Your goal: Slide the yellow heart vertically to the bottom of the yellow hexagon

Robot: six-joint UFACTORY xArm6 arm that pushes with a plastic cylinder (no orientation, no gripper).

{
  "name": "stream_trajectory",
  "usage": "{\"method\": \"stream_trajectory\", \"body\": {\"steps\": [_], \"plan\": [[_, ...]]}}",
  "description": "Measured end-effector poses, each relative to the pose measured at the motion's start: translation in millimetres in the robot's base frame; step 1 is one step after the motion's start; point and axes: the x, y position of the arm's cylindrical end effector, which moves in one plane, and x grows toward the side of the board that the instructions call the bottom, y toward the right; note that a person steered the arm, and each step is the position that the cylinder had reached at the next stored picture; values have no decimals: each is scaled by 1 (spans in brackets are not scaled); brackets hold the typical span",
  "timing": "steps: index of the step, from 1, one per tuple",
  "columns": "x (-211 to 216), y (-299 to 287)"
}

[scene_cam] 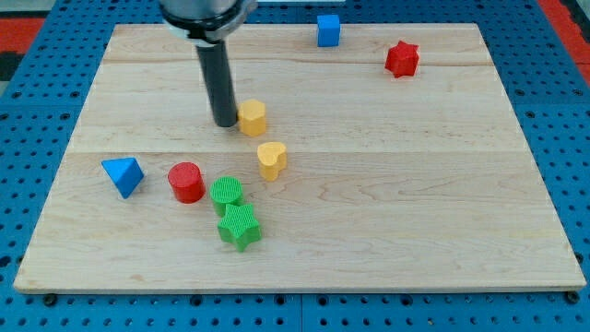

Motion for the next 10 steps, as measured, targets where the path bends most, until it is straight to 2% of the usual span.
{"method": "stream_trajectory", "body": {"steps": [3,4,5,6,8,9,10], "plan": [[-3,56],[-2,42],[17,37],[64,31],[86,32],[81,61],[72,122]]}}
